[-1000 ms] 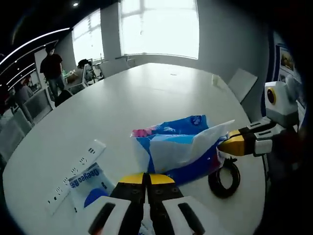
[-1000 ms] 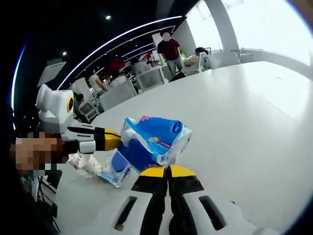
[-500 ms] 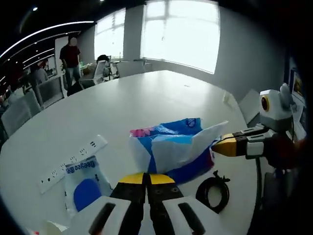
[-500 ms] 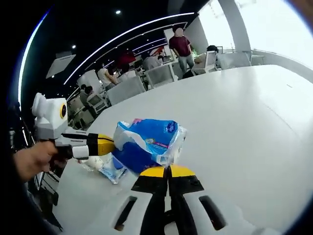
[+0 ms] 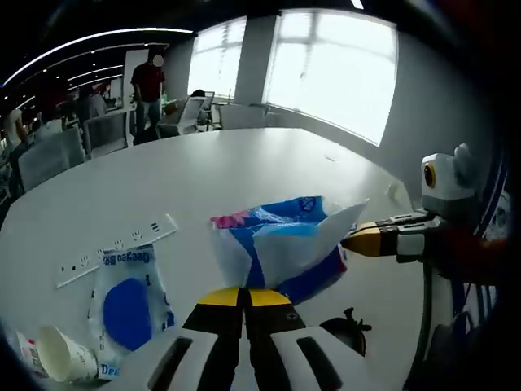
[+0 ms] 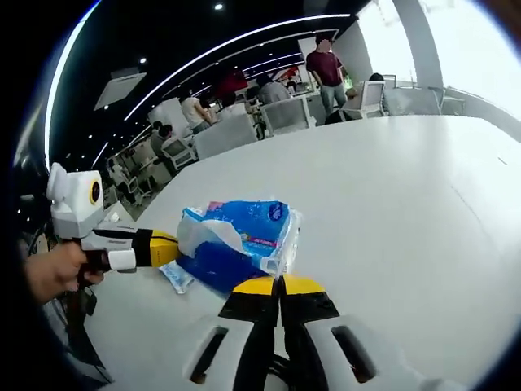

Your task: Arrange the tabletop items into an orderly group along one side of the table until the central work area is clear of visible clutter.

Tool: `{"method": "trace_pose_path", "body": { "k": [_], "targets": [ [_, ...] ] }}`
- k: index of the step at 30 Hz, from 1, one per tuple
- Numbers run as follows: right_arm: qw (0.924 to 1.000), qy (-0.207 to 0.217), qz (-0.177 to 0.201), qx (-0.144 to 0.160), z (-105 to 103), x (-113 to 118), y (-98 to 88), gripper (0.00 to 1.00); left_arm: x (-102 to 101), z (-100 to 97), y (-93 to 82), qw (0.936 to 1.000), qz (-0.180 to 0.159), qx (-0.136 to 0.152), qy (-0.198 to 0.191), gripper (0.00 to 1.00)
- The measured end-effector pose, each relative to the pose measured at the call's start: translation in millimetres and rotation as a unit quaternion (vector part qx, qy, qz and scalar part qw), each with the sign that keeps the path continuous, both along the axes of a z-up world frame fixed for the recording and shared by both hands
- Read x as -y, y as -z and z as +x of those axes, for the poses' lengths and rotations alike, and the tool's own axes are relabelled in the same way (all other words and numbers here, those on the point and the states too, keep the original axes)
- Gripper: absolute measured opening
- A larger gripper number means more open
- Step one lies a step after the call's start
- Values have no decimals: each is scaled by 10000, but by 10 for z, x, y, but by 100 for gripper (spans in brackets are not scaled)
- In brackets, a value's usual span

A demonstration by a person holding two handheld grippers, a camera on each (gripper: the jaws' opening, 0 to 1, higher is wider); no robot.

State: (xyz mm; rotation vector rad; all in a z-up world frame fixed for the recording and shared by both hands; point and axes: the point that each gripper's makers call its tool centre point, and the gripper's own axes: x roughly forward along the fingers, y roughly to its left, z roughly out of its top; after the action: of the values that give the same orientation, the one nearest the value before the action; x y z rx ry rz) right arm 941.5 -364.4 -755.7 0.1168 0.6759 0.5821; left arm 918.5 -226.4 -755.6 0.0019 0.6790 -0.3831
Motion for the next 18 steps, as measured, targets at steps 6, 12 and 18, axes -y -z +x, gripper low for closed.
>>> {"method": "trace_pose_path", "body": {
  "k": [6,12,18],
  "targets": [
    [9998,-137,-156,20,127,100,22,0,147,41,35,9997,-114,10,-212,0],
    [9995,-169,-256,-6,203,216,60,0,277,101,85,9995,-192,-5,-261,0],
    [9994,-166,-304,-7,324,324,115,0,394,178,164,9994,-204,-23,-267,0]
  ]
}}
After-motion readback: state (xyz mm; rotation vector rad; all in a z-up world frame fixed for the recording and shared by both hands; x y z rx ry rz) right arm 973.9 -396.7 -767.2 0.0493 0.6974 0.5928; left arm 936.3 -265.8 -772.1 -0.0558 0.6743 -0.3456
